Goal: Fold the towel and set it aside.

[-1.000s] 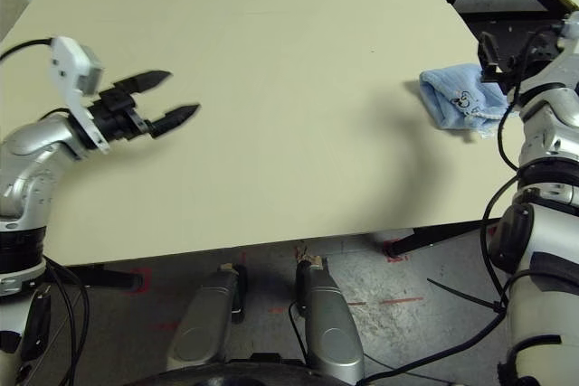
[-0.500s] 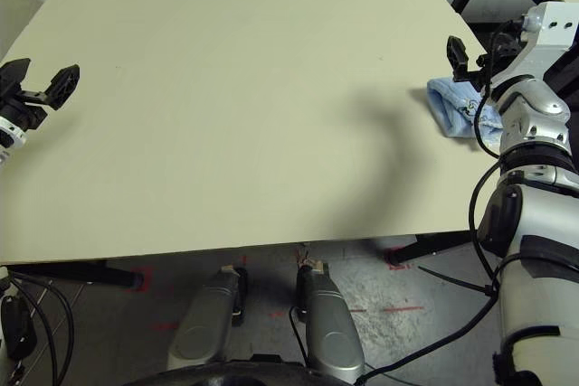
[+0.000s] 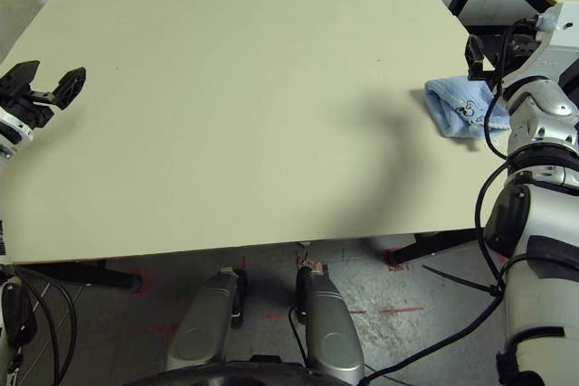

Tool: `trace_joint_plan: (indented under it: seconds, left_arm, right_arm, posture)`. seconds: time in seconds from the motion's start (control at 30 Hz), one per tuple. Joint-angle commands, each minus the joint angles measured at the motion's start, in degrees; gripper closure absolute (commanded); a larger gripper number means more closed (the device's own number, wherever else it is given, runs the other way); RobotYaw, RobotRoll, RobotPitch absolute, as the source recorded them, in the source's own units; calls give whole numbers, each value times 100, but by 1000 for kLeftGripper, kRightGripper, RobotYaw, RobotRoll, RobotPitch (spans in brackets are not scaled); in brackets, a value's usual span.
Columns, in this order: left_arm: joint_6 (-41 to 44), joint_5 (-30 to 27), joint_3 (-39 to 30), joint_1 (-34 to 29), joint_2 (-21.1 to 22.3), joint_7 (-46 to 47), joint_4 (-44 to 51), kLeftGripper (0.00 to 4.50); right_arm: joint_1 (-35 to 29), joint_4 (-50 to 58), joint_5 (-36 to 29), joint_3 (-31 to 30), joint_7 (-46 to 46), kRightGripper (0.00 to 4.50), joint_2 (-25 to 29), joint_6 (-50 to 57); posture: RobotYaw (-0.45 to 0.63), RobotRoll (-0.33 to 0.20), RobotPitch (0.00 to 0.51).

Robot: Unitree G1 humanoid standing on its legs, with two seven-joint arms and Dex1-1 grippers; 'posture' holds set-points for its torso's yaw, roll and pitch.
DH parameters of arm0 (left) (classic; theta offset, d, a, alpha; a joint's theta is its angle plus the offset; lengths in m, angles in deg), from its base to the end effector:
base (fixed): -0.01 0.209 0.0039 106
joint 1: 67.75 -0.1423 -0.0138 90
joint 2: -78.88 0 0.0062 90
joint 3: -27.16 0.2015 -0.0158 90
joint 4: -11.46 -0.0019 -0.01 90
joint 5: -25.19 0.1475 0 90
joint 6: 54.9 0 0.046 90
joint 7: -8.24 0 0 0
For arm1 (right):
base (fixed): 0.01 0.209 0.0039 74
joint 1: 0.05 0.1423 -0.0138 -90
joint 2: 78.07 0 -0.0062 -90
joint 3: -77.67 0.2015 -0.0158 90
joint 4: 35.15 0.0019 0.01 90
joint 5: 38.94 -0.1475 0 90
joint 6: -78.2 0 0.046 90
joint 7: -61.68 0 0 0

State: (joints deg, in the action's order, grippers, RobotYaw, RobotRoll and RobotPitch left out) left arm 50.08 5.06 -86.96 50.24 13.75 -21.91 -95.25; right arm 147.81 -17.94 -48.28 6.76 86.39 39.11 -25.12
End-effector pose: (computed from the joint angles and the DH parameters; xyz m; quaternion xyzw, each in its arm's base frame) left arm 0.2687 0.3544 0.1860 0.0760 -0.0723 -0.0383 0.9937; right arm 0.3288 -0.3686 0.1858 -0.0574 -0.0778 -0.0766 0.9924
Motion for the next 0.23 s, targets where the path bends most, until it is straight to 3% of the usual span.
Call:
trace_joint_plan:
  seconds: [0.03, 0.23]
  left_arm:
    - [-99, 61, 10, 16, 44, 5, -153, 0]
    - [-171, 52, 31, 58, -15, 46, -237, 0]
  right_arm:
    - [-100, -129, 40, 64, -66, 37, 118, 13]
    - [-139, -159, 35, 73, -117, 37, 140, 18]
  posture:
    - [194, 0, 128]
    - [194, 0, 111]
